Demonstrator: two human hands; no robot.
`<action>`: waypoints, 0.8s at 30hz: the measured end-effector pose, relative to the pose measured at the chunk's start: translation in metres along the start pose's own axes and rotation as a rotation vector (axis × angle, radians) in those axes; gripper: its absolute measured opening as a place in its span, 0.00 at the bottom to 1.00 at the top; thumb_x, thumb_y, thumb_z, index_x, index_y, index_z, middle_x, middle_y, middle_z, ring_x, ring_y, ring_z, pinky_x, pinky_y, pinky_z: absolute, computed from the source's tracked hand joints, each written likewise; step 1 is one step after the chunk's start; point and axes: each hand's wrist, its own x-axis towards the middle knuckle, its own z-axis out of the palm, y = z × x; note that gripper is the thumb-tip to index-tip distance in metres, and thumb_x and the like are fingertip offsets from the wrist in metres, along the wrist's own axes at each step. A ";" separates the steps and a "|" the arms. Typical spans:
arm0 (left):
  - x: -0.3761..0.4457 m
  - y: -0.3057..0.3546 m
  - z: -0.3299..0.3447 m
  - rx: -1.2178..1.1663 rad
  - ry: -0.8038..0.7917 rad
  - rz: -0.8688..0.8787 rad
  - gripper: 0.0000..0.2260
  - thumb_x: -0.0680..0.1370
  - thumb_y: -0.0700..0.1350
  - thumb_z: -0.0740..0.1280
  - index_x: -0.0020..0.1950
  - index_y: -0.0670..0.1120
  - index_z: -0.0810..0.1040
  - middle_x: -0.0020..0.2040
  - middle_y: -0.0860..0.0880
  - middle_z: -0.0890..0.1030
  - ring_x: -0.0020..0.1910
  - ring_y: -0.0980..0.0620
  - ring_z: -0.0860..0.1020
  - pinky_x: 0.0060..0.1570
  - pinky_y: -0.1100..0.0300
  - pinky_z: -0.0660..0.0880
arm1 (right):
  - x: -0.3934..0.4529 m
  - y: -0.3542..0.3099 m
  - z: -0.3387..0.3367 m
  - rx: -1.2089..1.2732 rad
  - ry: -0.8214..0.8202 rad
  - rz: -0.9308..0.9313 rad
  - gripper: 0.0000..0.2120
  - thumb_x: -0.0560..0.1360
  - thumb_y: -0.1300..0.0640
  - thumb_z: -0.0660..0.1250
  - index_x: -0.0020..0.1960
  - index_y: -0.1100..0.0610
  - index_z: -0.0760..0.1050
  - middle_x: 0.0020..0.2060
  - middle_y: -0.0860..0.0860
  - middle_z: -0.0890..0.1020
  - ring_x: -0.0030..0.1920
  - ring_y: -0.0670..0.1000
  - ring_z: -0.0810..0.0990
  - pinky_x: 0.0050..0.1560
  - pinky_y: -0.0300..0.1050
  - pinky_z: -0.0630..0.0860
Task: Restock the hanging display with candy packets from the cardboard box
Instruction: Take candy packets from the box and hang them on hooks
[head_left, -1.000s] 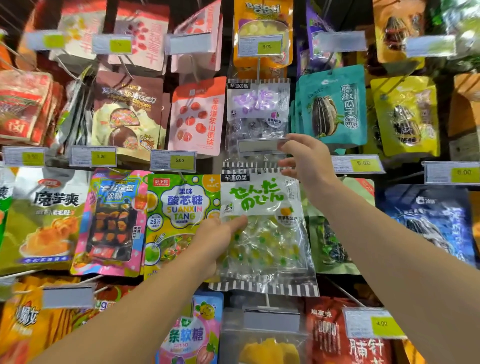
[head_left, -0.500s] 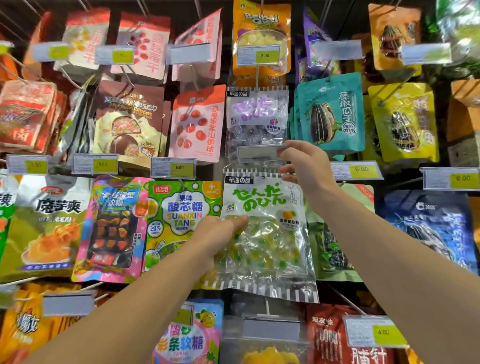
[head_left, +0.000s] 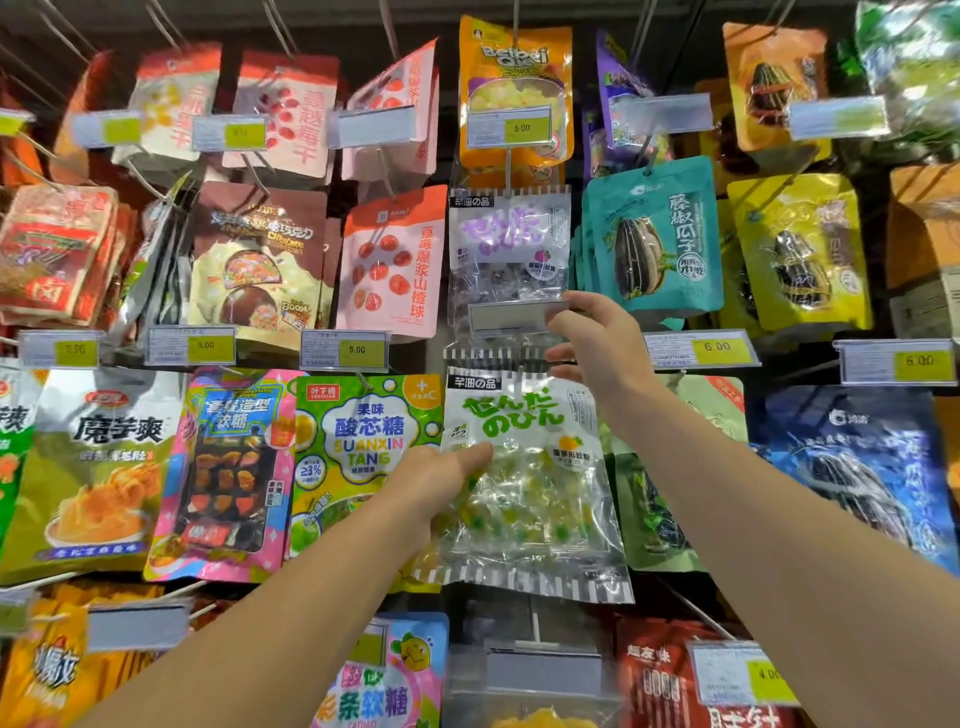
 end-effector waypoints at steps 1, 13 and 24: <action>0.002 0.000 0.001 0.008 0.002 0.005 0.32 0.74 0.55 0.72 0.71 0.40 0.67 0.67 0.44 0.73 0.56 0.44 0.71 0.56 0.52 0.67 | 0.000 0.000 0.000 -0.002 0.001 0.001 0.22 0.75 0.58 0.65 0.69 0.55 0.72 0.59 0.54 0.78 0.43 0.50 0.81 0.43 0.45 0.80; 0.028 -0.014 0.009 0.238 0.013 -0.006 0.29 0.72 0.61 0.71 0.65 0.45 0.71 0.60 0.44 0.77 0.56 0.42 0.76 0.58 0.47 0.74 | -0.022 0.006 -0.005 -0.050 0.048 -0.015 0.11 0.76 0.59 0.66 0.58 0.54 0.75 0.51 0.53 0.80 0.41 0.52 0.81 0.47 0.56 0.81; 0.021 -0.044 -0.015 0.666 0.019 0.119 0.13 0.74 0.55 0.71 0.48 0.47 0.74 0.48 0.47 0.79 0.48 0.47 0.77 0.46 0.55 0.75 | -0.082 0.072 0.006 -0.288 -0.116 0.224 0.23 0.75 0.57 0.68 0.67 0.51 0.65 0.54 0.47 0.76 0.51 0.50 0.80 0.53 0.54 0.80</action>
